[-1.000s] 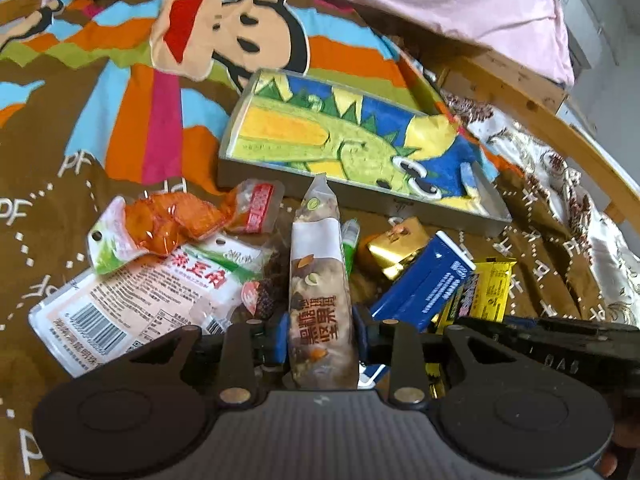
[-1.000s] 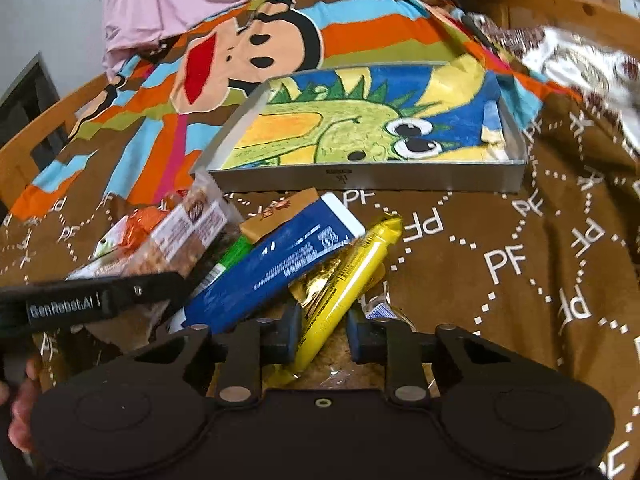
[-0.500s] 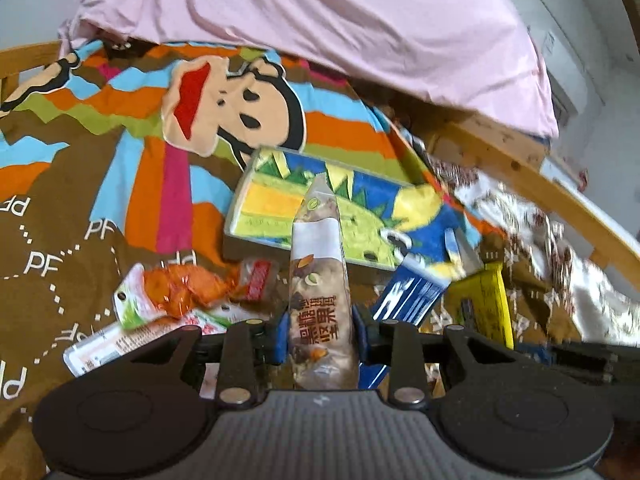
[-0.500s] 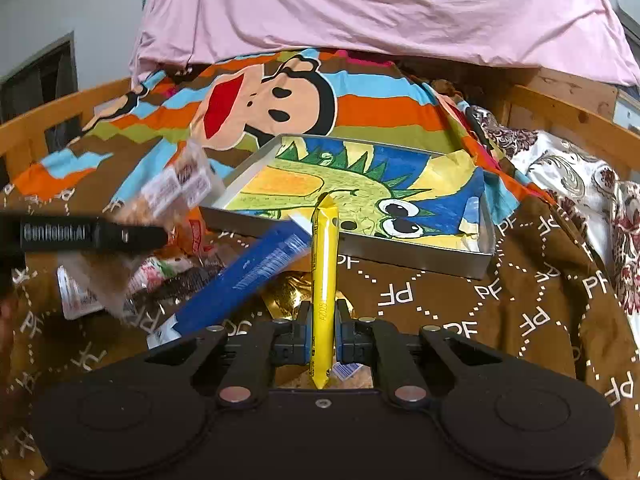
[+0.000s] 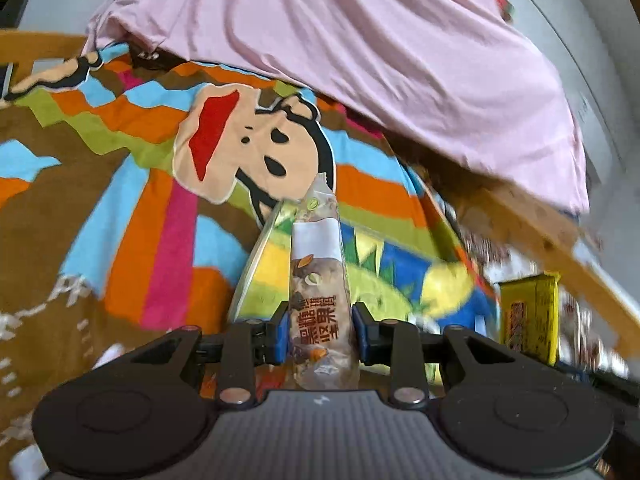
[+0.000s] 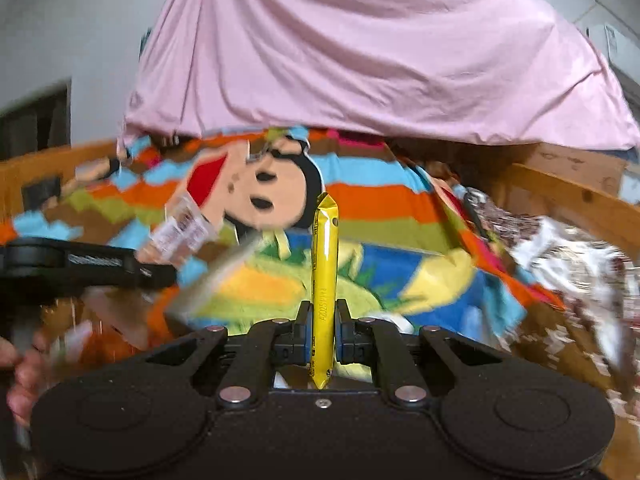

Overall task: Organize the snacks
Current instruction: 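Lift both snacks and carry them over the metal tray, right tool releasing the yellow bar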

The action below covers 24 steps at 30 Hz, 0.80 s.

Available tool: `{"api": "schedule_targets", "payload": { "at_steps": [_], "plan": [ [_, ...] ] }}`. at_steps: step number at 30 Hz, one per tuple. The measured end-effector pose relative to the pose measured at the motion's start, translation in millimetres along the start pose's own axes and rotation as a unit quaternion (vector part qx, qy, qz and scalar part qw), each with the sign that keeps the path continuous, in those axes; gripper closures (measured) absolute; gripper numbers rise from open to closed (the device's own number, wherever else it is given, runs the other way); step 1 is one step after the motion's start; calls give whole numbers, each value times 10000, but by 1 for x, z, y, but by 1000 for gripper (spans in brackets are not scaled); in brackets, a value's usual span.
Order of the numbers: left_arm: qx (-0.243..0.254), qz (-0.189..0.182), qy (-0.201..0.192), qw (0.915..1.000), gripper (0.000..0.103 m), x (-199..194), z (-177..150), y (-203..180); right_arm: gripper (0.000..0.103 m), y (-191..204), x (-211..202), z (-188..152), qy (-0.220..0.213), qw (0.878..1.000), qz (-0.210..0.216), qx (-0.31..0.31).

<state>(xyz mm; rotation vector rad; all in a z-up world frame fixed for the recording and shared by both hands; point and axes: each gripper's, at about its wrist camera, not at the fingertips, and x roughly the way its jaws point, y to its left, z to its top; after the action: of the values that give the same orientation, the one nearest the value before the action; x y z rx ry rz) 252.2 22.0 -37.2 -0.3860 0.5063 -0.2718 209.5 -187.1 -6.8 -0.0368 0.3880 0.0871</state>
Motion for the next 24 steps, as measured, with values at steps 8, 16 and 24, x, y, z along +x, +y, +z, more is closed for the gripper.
{"api": "schedule_targets", "payload": {
  "at_steps": [8, 16, 24],
  "plan": [
    [-197, -364, 52, 9991, 68, 67, 16, 6, 93, -7, 76, 10, 119, 9958, 379, 825],
    [-325, -291, 530, 9976, 68, 110, 1, 19, 92, -18, 123, 5, 657, 9847, 617, 1494],
    [49, 6, 780, 9969, 68, 121, -1, 18, 87, -24, 136, -12, 1060, 9826, 285, 1498]
  ]
}}
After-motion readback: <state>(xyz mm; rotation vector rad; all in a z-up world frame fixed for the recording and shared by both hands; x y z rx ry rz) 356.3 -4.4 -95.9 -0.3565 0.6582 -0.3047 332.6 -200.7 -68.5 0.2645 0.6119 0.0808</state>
